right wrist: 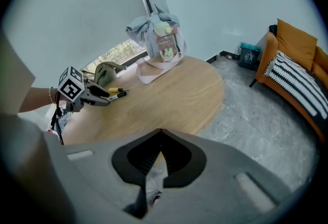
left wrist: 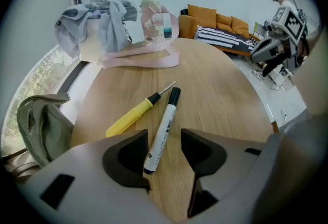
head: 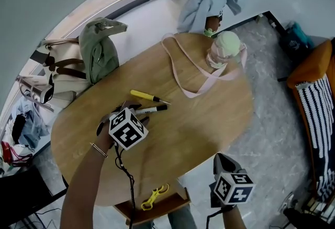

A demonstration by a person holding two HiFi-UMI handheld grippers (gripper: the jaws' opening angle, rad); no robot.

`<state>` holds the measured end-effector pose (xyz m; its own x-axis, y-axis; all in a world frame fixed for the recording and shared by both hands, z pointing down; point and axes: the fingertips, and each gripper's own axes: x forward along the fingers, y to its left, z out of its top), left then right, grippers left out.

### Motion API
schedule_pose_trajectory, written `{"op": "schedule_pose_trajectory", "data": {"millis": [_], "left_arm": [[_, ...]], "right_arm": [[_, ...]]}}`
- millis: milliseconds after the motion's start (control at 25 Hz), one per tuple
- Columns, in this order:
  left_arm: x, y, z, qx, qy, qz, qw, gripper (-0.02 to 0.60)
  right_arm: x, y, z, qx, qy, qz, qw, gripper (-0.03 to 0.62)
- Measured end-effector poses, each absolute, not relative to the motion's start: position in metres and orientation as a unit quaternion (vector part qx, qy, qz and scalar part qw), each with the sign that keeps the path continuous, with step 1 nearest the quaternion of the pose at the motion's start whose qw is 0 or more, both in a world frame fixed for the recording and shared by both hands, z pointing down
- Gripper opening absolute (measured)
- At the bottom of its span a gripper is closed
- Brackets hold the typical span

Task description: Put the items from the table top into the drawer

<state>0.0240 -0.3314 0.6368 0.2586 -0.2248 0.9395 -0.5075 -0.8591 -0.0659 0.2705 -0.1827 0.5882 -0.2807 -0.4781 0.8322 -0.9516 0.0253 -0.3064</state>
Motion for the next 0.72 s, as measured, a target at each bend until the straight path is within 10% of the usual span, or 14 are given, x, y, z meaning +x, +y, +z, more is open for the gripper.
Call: {"op": "schedule_pose_trajectory", "data": {"millis": [720], "left_arm": [[0.038, -0.316, 0.644, 0.775, -0.153, 0.595, 0.146, 0.067]], "right_arm": [[0.276, -0.179, 0.587, 0.547, -0.663, 0.443, 0.255, 0.005]]}}
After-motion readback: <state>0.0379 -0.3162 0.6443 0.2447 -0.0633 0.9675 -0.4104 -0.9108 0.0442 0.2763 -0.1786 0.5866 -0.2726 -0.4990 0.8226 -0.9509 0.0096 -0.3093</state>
